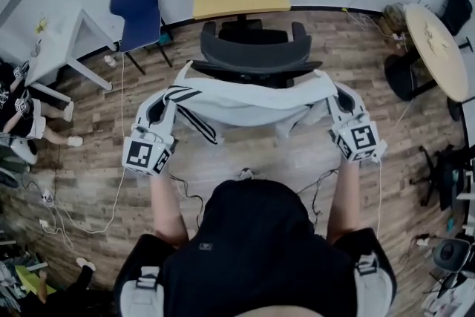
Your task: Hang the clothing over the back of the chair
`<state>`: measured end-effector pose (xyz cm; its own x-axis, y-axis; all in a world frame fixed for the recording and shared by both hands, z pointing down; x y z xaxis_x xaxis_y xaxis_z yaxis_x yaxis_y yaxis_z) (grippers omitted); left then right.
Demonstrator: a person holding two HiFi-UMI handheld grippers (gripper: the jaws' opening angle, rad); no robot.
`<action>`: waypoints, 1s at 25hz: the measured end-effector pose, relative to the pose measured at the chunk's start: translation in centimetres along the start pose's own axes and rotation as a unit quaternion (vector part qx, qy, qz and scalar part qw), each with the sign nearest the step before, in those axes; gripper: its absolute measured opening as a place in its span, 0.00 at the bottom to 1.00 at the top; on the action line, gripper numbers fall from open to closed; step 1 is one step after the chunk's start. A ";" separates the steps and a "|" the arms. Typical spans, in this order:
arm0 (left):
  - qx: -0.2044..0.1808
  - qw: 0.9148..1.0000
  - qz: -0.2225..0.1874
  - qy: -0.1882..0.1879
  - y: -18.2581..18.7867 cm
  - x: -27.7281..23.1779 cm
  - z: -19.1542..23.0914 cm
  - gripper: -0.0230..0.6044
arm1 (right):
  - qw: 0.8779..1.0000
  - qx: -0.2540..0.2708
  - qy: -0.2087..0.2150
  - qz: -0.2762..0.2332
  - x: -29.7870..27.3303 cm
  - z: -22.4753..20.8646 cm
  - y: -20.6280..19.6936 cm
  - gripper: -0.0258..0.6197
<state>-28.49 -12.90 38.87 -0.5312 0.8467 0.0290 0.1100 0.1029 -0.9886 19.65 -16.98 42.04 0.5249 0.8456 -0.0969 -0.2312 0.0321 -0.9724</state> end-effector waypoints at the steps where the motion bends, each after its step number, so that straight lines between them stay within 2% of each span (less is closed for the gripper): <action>1: 0.002 1.000 -0.005 -0.002 0.2 -0.4 0.4 0.05 | 1.000 0.001 -0.003 -0.001 -0.3 -0.2 0.3 0.05; 6: 0.030 0.999 -0.045 -0.012 1.0 -1.3 2.7 0.05 | 1.000 0.009 -0.014 -0.004 -1.7 -0.5 1.5 0.05; 16: -0.019 0.999 -0.044 -0.014 2.0 -3.2 4.6 0.05 | 0.999 0.021 -0.027 -0.001 -3.5 -1.3 2.6 0.05; 25: -0.028 0.999 -0.033 -0.005 2.5 -6.2 5.3 0.05 | 0.999 0.021 -0.027 0.006 -5.6 -3.7 2.3 0.05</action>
<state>-29.36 -20.63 35.49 -0.5468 0.8321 0.0929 0.1215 0.1886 -0.9745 19.24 -23.61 39.56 0.4768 0.8739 -0.0952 -0.2722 0.0437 -0.9613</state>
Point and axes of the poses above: the fingertips, and each gripper's own axes: x backward along the fingers, z to its left, y out of its top, the point moved 10 cm from there along x, backward along the fingers, and after that the axes turned 1 degree about -y, right-handed, at the moved point
